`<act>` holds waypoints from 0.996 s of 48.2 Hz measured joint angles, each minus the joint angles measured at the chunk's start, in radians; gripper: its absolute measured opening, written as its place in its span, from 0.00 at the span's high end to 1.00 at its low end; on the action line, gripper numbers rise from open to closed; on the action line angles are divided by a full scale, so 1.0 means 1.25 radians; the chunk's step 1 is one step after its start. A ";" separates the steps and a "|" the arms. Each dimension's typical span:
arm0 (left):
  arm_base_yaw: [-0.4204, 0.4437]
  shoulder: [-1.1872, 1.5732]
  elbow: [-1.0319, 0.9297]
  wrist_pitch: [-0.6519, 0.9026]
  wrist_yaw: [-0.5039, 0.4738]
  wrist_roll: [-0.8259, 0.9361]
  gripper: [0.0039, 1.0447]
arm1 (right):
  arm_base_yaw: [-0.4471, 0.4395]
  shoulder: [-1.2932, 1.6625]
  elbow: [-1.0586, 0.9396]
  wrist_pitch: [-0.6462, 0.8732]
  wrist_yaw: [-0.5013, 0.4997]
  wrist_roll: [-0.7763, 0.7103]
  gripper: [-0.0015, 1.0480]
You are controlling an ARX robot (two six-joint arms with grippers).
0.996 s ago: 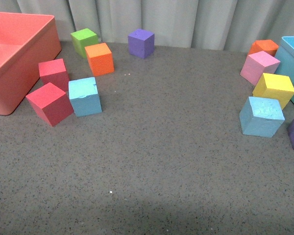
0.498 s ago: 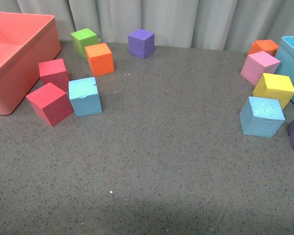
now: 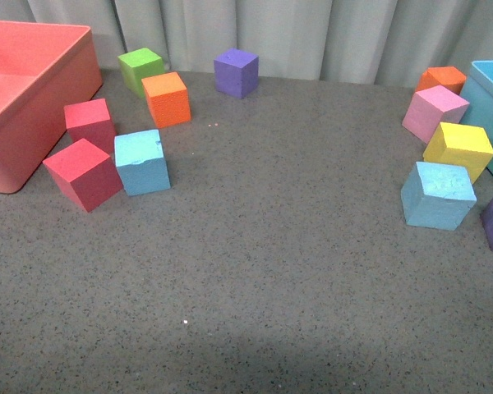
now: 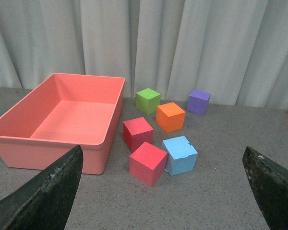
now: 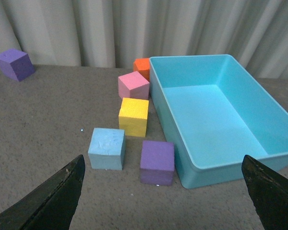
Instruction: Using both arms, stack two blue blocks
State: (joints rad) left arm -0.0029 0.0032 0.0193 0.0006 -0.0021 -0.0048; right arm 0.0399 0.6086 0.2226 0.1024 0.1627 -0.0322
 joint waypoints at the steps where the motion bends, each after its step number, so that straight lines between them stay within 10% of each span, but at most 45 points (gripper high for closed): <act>1: 0.000 0.000 0.000 0.000 0.000 0.000 0.06 | -0.001 0.022 0.008 0.009 -0.004 0.005 0.09; 25: 0.000 0.000 0.000 0.000 0.000 0.000 0.06 | 0.000 0.880 0.553 -0.190 -0.125 0.186 0.09; 48: 0.000 0.000 0.000 0.000 0.000 0.000 0.06 | 0.028 1.145 0.739 -0.280 -0.097 0.211 0.09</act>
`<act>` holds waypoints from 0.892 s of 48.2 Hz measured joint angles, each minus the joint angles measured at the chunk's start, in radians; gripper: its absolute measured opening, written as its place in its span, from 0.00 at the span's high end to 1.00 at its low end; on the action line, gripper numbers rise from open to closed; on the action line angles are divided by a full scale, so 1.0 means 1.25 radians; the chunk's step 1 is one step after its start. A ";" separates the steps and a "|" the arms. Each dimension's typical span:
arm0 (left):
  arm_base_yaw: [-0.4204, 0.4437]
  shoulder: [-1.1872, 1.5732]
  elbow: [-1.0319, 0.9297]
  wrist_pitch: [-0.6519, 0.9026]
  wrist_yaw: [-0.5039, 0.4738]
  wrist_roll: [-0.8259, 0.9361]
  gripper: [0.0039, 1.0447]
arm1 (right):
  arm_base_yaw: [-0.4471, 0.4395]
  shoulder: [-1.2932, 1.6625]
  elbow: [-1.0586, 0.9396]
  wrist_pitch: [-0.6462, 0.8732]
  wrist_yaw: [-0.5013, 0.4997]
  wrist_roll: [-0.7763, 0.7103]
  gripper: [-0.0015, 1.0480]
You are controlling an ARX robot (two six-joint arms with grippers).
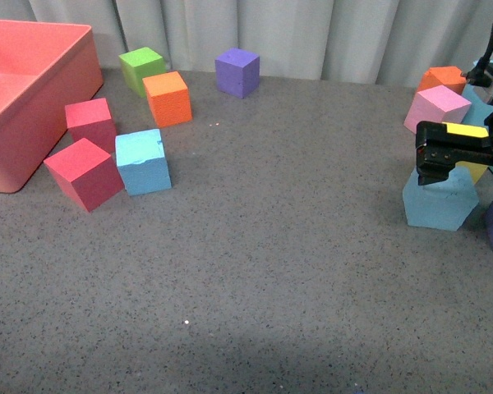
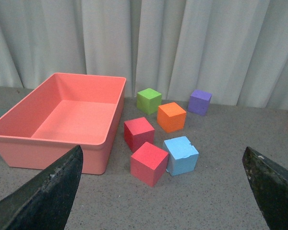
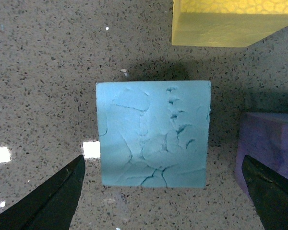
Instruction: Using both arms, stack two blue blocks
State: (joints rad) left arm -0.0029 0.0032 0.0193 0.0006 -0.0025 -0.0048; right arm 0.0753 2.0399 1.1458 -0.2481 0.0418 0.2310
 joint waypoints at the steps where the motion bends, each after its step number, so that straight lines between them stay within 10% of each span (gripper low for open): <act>1: 0.000 0.000 0.000 0.000 0.000 0.000 0.06 | 0.001 0.011 0.007 0.000 0.002 -0.002 0.09; 13: 0.000 0.000 0.000 0.000 0.000 0.000 0.06 | 0.009 0.109 0.075 -0.001 -0.015 -0.013 0.10; 26: 0.000 0.000 0.000 0.000 0.000 0.000 0.06 | 0.011 0.134 0.106 -0.023 -0.008 -0.015 0.47; 43: 0.000 0.000 0.000 0.000 0.000 0.000 0.06 | 0.113 0.117 0.193 -0.050 -0.039 0.013 0.54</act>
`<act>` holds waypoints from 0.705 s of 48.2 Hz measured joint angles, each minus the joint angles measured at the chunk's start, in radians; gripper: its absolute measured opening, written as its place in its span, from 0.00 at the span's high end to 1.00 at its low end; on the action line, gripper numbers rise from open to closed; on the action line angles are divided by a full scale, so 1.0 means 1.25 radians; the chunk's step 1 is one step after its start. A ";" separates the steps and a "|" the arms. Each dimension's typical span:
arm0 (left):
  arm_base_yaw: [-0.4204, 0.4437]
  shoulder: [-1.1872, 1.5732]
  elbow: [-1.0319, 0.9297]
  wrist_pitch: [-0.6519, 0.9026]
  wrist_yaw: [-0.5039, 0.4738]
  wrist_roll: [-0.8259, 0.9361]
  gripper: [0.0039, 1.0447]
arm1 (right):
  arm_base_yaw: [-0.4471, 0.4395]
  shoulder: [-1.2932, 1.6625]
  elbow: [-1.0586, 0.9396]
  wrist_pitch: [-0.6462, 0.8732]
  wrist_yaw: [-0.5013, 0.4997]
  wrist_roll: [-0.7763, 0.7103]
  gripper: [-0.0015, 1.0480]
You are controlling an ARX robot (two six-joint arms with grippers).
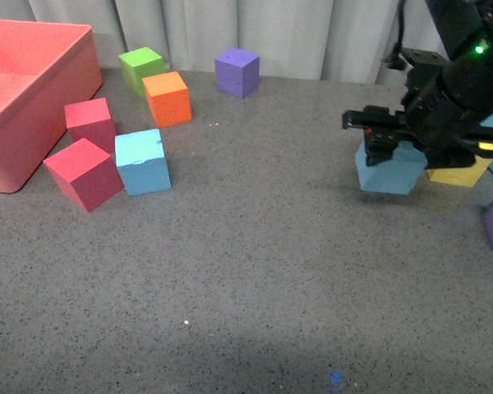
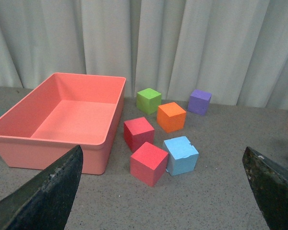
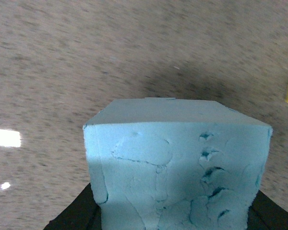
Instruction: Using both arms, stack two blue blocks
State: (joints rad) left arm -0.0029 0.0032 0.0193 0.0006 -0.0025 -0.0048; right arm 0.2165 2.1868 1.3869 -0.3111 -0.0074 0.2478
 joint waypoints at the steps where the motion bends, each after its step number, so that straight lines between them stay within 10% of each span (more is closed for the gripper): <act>1: 0.000 0.000 0.000 0.000 0.000 0.000 0.06 | 0.009 0.004 0.014 -0.004 -0.002 0.004 0.54; 29: 0.000 0.000 0.000 0.000 0.000 0.000 0.06 | 0.132 0.202 0.306 -0.137 0.011 0.056 0.55; 34: 0.000 0.000 0.000 0.000 0.000 0.000 0.06 | 0.137 0.202 0.309 -0.131 0.002 0.067 0.34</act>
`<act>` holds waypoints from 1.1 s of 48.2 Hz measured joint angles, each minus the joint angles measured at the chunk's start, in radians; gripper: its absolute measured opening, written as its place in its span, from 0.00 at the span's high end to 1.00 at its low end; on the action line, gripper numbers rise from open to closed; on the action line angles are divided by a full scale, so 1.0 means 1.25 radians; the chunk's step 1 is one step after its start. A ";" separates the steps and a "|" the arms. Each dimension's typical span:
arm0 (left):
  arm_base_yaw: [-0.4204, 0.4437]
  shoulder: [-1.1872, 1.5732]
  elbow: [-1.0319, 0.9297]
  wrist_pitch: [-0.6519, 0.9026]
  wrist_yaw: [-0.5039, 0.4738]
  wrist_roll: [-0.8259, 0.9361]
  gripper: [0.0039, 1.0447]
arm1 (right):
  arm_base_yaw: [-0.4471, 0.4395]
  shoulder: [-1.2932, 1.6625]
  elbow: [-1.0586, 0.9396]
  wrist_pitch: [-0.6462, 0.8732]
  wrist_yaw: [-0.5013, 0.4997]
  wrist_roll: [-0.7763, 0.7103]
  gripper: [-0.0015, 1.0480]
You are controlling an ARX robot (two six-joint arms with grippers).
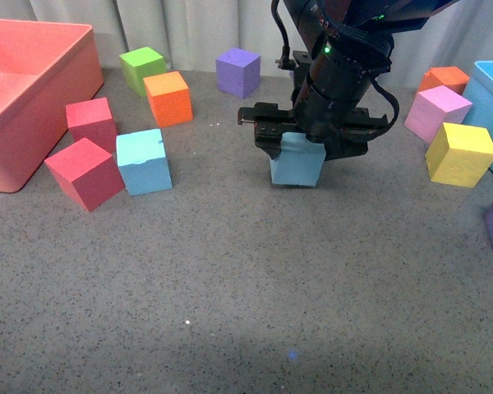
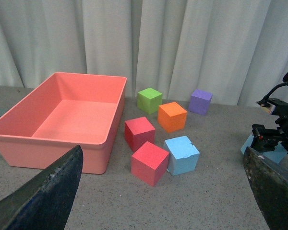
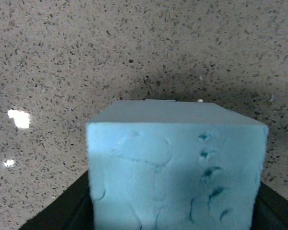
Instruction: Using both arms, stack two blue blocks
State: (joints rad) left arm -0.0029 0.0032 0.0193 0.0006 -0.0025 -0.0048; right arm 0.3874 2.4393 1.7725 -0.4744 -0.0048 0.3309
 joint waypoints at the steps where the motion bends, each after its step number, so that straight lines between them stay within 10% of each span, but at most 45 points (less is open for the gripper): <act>1: 0.000 0.000 0.000 0.000 0.000 0.000 0.06 | 0.001 0.000 -0.004 0.006 -0.008 0.006 0.30; 8: 0.000 0.000 0.000 0.000 0.000 0.000 0.06 | 0.003 -0.045 -0.078 0.069 -0.018 0.011 0.08; 18: 0.000 0.000 0.000 0.000 0.000 0.000 0.06 | 0.000 -0.160 -0.180 0.177 0.032 -0.008 0.11; 25: 0.000 0.000 0.000 0.000 0.002 0.000 0.06 | -0.014 -0.245 -0.452 0.730 0.254 -0.167 0.31; 29: 0.000 0.000 0.000 0.000 0.000 0.000 0.06 | -0.055 -0.313 -0.696 1.162 0.245 -0.227 0.48; 33: 0.000 0.000 0.000 0.000 0.000 0.000 0.06 | -0.094 -0.421 -0.844 1.335 0.219 -0.248 0.65; 45: 0.000 0.000 0.000 0.000 0.000 0.000 0.06 | -0.149 -0.578 -1.051 1.375 0.163 -0.262 1.00; 53: 0.000 0.000 0.000 0.000 0.000 0.000 0.06 | -0.177 -0.707 -1.143 1.325 0.129 -0.265 0.99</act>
State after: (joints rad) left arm -0.0029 0.0032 0.0193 0.0006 -0.0025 -0.0048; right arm 0.1665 1.5551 0.3443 1.1824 0.1562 -0.0002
